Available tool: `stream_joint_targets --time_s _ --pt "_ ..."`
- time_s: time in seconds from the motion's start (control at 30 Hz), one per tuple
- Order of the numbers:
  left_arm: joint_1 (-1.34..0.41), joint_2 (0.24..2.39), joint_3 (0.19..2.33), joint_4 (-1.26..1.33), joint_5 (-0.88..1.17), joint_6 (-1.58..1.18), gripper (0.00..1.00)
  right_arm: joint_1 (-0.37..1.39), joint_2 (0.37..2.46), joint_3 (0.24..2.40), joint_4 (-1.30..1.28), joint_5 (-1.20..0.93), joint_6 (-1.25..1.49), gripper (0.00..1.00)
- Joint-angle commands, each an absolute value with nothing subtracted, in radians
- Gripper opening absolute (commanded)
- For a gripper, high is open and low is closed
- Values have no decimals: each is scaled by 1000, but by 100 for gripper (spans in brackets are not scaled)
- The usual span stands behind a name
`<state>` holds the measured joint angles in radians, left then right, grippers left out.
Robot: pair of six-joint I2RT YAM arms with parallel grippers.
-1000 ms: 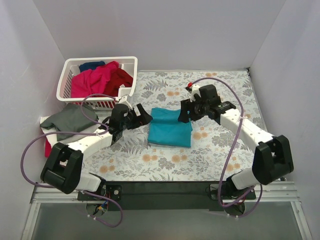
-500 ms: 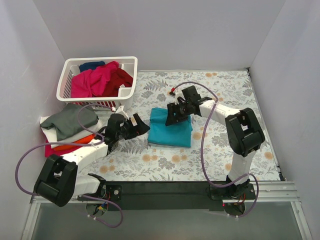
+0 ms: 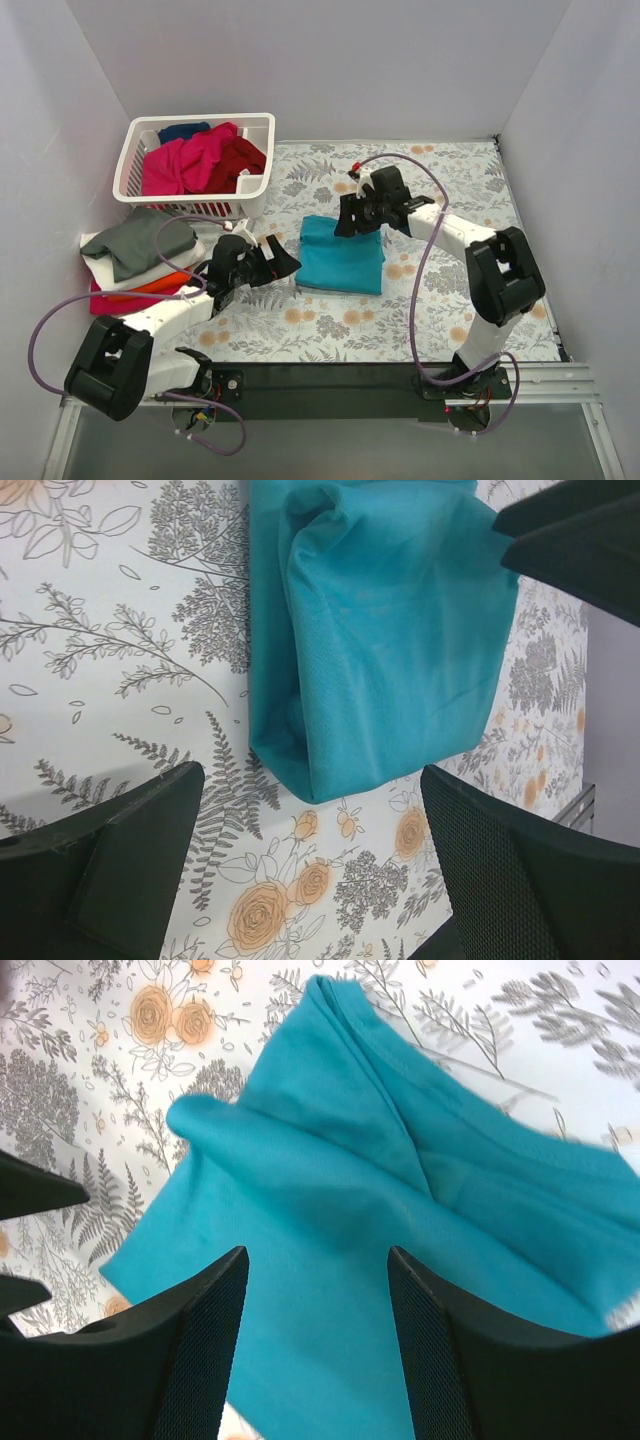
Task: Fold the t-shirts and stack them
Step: Fold the tshirt, then neatly place the folded tshirt to the corner
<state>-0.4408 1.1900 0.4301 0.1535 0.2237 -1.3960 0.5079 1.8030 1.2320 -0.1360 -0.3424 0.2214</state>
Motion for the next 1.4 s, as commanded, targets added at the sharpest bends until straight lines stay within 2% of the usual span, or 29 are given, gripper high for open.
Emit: stream_joint_targets --time_s 0.0,0.23,0.27,0.47,0.67,1.1,1.37 --pt "-442 1207 422 221 284 -1401 83 522 1655 1148 -94 -279 230 52" --pt "-442 1284 429 293 304 -1410 83 555 1465 914 -71 -196 245 48" --pt "-442 1307 433 308 304 -1411 83 557 1463 885 -68 -183 247 42" --pt "-442 1391 445 368 313 -1414 83 558 1545 856 -49 -143 244 18" --pt "-442 1468 465 426 298 -1410 84 558 1634 854 -71 -87 241 2" --pt "-449 1667 465 650 387 -1482 84 558 1675 822 -101 -40 232 1" --pt "-546 1792 528 721 385 -1525 84 563 1671 819 -89 -72 230 1"
